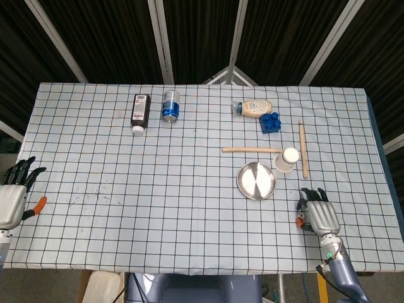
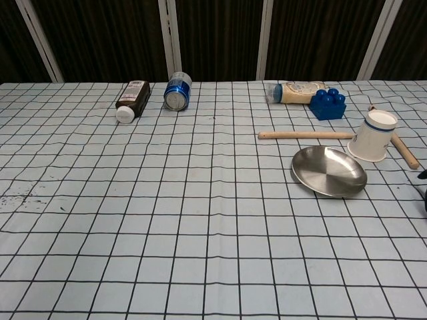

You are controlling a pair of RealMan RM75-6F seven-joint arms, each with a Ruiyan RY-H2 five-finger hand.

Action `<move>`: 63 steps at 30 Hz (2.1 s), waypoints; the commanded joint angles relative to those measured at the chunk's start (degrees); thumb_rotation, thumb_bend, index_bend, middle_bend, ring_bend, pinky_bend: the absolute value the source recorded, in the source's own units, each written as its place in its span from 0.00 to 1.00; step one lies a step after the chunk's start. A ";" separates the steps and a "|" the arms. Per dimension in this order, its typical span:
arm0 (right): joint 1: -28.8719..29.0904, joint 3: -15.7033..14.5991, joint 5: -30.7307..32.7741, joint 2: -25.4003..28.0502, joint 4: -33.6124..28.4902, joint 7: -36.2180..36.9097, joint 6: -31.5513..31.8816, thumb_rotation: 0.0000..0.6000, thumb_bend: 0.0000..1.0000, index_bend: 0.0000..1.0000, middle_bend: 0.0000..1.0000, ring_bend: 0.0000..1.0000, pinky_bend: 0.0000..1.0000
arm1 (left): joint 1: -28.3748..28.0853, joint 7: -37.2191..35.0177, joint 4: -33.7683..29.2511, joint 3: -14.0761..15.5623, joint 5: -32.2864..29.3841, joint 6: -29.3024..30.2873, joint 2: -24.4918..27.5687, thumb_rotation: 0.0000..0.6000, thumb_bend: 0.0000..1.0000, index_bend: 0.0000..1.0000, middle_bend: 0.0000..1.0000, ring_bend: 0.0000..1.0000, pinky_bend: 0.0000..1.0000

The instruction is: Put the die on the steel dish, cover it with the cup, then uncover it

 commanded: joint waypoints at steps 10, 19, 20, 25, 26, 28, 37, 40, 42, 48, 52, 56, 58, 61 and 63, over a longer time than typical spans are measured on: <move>-0.34 -0.25 1.12 0.85 -0.25 -0.33 -0.60 1.00 0.35 0.46 0.15 0.12 0.00 | -0.11 0.26 0.13 0.03 -0.10 -0.21 -0.16 1.00 0.47 0.18 0.00 0.00 0.10; -0.45 -0.35 1.32 0.85 0.12 0.08 -0.83 1.00 0.35 0.46 0.15 0.12 0.00 | -0.14 0.74 0.08 0.05 -0.20 -0.25 -0.30 1.00 0.47 0.19 0.00 0.00 0.10; -0.46 -0.33 1.31 0.85 0.17 0.10 -0.78 1.00 0.35 0.46 0.15 0.12 0.00 | -0.14 0.77 0.09 0.05 -0.22 -0.27 -0.31 1.00 0.47 0.19 0.00 0.00 0.10; -0.47 -0.28 1.32 0.82 0.27 0.17 -0.71 1.00 0.35 0.47 0.15 0.12 0.00 | -0.16 0.85 0.09 0.05 -0.24 -0.30 -0.35 1.00 0.47 0.19 0.00 0.00 0.10; -0.47 -0.29 1.31 0.80 0.30 0.14 -0.70 1.00 0.35 0.48 0.15 0.12 0.00 | -0.16 0.85 0.10 0.04 -0.26 -0.30 -0.35 1.00 0.47 0.19 0.00 0.00 0.10; -0.45 -0.29 1.36 0.70 0.39 0.08 -0.74 1.00 0.35 0.49 0.15 0.12 0.00 | -0.17 0.89 0.10 0.05 -0.27 -0.32 -0.36 1.00 0.47 0.19 0.00 0.00 0.10; -0.50 -0.25 1.59 0.67 0.64 -0.06 -0.75 1.00 0.35 0.52 0.15 0.12 0.00 | -0.15 0.97 0.03 0.07 -0.33 -0.34 -0.34 1.00 0.47 0.19 0.00 0.00 0.10; -0.59 -0.27 1.61 0.78 0.59 -0.04 -0.66 1.00 0.35 0.53 0.15 0.12 0.00 | -0.17 1.03 0.04 0.09 -0.31 -0.37 -0.36 1.00 0.47 0.19 0.00 0.00 0.10; -0.61 -0.30 1.56 0.80 0.58 -0.03 -0.61 1.00 0.35 0.53 0.15 0.12 0.00 | -0.17 1.05 0.02 0.11 -0.30 -0.36 -0.36 1.00 0.47 0.19 0.00 0.00 0.10; -0.68 -0.33 1.22 1.01 0.24 0.02 -0.26 1.00 0.36 0.55 0.15 0.12 0.00 | -0.12 1.09 -0.10 0.15 -0.29 -0.33 -0.29 1.00 0.47 0.19 0.00 0.00 0.10; -0.69 -0.40 0.56 1.37 -0.61 -0.24 0.34 1.00 0.36 0.55 0.15 0.12 0.00 | -0.12 0.93 -0.12 0.12 -0.33 -0.33 -0.24 1.00 0.47 0.19 0.00 0.00 0.10; -0.39 -0.13 -0.19 1.97 -2.19 -1.19 1.15 1.00 0.36 0.55 0.15 0.12 0.00 | -0.08 0.66 -0.13 0.11 -0.24 -0.22 -0.14 1.00 0.47 0.19 0.00 0.00 0.10; -0.13 0.09 -0.53 2.34 -3.19 -1.74 1.45 1.00 0.36 0.55 0.15 0.12 0.00 | -0.04 0.49 -0.16 0.12 -0.19 -0.14 -0.08 1.00 0.47 0.19 0.00 0.00 0.10; 0.69 0.81 -1.51 3.39 -6.13 -3.04 2.16 1.00 0.36 0.55 0.15 0.12 0.00 | 0.07 0.06 -0.17 0.04 -0.14 0.14 0.07 1.00 0.47 0.19 0.00 0.00 0.10; 1.28 1.18 -2.33 4.16 -8.38 -3.03 2.20 1.00 0.36 0.55 0.15 0.12 0.00 | 0.11 -0.16 -0.12 -0.01 -0.16 0.22 0.13 1.00 0.47 0.19 0.00 0.00 0.10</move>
